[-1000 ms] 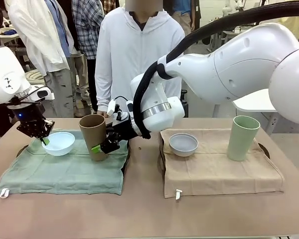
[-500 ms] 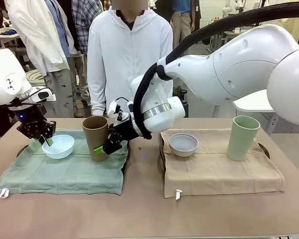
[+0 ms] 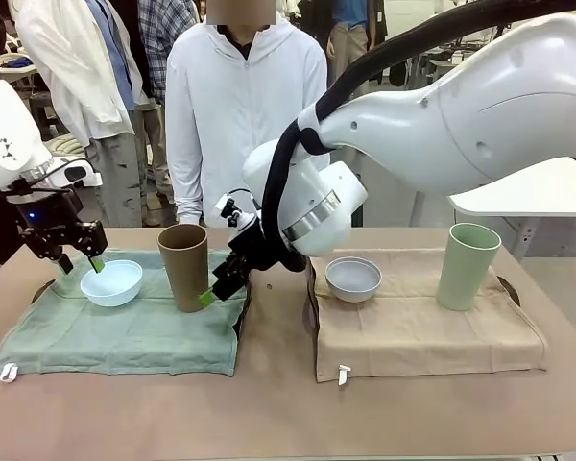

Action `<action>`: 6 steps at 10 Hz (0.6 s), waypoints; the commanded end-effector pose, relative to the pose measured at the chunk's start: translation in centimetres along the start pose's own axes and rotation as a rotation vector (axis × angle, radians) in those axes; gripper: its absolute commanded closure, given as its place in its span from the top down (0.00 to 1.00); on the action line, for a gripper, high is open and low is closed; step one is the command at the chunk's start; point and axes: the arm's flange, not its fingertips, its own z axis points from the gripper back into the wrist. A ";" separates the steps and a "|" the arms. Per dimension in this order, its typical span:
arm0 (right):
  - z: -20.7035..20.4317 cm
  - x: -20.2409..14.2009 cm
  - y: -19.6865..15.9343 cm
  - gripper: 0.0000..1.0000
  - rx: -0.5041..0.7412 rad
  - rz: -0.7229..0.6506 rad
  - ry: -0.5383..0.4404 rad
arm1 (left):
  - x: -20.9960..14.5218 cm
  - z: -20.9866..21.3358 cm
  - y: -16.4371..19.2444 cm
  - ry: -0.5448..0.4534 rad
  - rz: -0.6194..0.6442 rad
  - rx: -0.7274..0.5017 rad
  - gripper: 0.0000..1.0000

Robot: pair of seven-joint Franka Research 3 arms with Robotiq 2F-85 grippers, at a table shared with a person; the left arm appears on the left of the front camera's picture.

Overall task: Set up a tray with a mat and arrange the tableware.
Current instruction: Place the Picnic Bowl and Reusable plastic cup back onto the Handle tray in front of the human's position.

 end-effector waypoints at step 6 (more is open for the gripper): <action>14.1 6.5 5.8 1.00 -0.278 -0.679 0.189 | -4.8 9.8 -4.4 -0.051 -0.130 0.088 0.88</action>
